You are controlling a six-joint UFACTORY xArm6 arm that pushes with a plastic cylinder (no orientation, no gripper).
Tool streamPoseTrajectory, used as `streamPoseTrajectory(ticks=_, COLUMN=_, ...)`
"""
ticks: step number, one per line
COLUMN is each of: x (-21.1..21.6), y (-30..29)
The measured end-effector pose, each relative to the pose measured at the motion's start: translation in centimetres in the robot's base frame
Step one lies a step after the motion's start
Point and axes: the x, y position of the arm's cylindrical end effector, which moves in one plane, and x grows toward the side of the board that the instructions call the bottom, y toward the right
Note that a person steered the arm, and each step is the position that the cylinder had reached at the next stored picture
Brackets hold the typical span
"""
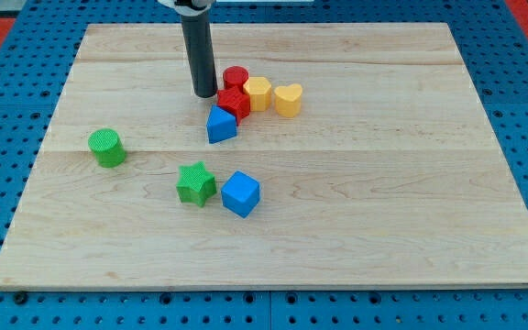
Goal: Separate red star and triangle from each other
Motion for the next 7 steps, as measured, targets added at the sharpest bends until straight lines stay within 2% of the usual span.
streamPoseTrajectory(ticks=2, x=-1.1, y=-4.6)
streamPoseTrajectory(ticks=5, x=-1.5, y=-4.7)
streamPoseTrajectory(ticks=6, x=-4.3, y=-5.7)
streamPoseTrajectory(ticks=7, x=-0.8, y=-3.4)
